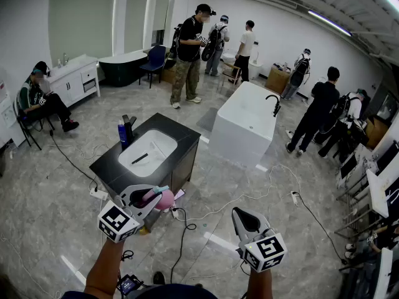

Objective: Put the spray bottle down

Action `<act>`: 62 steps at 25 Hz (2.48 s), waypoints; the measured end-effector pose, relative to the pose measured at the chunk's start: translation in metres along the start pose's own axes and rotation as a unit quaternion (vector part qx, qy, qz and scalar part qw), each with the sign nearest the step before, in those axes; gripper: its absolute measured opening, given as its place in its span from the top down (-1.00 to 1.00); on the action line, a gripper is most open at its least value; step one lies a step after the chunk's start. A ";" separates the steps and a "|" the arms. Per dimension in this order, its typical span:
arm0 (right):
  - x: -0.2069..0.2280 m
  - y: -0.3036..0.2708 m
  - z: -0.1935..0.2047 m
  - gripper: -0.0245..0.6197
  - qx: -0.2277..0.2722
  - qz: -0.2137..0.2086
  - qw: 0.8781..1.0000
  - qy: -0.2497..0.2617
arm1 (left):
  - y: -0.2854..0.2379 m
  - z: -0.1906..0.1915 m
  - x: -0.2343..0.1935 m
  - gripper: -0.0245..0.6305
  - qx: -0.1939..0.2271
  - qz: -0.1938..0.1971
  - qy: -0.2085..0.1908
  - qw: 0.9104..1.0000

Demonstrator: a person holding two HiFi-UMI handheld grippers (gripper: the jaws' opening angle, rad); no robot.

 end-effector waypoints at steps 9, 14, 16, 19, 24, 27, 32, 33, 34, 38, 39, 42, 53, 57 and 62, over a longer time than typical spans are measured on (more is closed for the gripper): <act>0.010 -0.022 0.003 0.90 -0.009 0.005 1.000 -0.005 | -0.017 0.011 -0.018 0.74 -0.001 0.008 0.003 1.000; 0.012 -0.037 0.003 0.90 -0.015 0.011 1.000 -0.008 | -0.022 0.020 -0.030 0.73 -0.002 0.013 0.007 1.000; 0.012 -0.046 0.003 0.90 -0.012 0.013 1.000 -0.014 | -0.022 0.025 -0.038 0.73 -0.001 0.014 0.008 1.000; 0.007 -0.062 0.003 0.90 -0.003 0.015 1.000 -0.027 | -0.020 0.035 -0.054 0.73 0.002 0.016 0.011 1.000; -0.002 -0.079 0.002 0.90 0.013 0.021 0.999 -0.045 | -0.014 0.047 -0.073 0.74 0.006 0.023 0.010 1.000; -0.001 -0.091 0.000 0.89 0.016 0.025 0.998 -0.049 | -0.019 0.052 -0.085 0.73 0.009 0.027 0.010 1.000; 0.024 -0.109 0.007 0.89 0.005 0.026 0.998 -0.055 | -0.044 0.064 -0.094 0.73 0.004 0.029 0.017 0.999; 0.034 -0.114 0.008 0.89 0.005 0.026 0.998 -0.056 | -0.051 0.066 -0.096 0.73 0.003 0.028 0.017 0.999; 0.045 -0.121 0.008 0.89 0.006 0.025 0.998 -0.059 | -0.059 0.068 -0.099 0.74 0.001 0.026 0.016 1.000; 0.086 -0.157 0.013 0.89 -0.002 -0.005 0.997 -0.072 | -0.092 0.078 -0.111 0.73 -0.021 0.008 0.019 1.000; 0.096 -0.166 0.012 0.89 -0.004 -0.016 0.997 -0.073 | -0.102 0.080 -0.113 0.73 -0.025 0.002 0.023 0.999; 0.135 -0.189 0.005 0.89 -0.008 -0.039 0.996 -0.074 | -0.139 0.077 -0.121 0.74 -0.033 -0.012 0.031 0.999; 0.263 -0.260 -0.003 0.89 -0.039 -0.099 0.990 -0.090 | -0.251 0.082 -0.144 0.74 -0.070 -0.064 0.050 0.994; 0.291 -0.274 -0.007 0.89 -0.037 -0.116 0.988 -0.092 | -0.275 0.080 -0.147 0.73 -0.078 -0.076 0.046 0.993; 0.314 -0.297 0.005 0.89 -0.048 -0.119 0.985 -0.114 | -0.297 0.088 -0.154 0.73 -0.093 -0.066 0.050 0.992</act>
Point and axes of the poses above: the fingertips, and each gripper's own axes: y backward along the fingers, x to its right, z out of its underside, the point moved 2 cm from there along y, backward along the fingers, and after that the axes turned 12 degrees about -y, right-handed, at the moved point
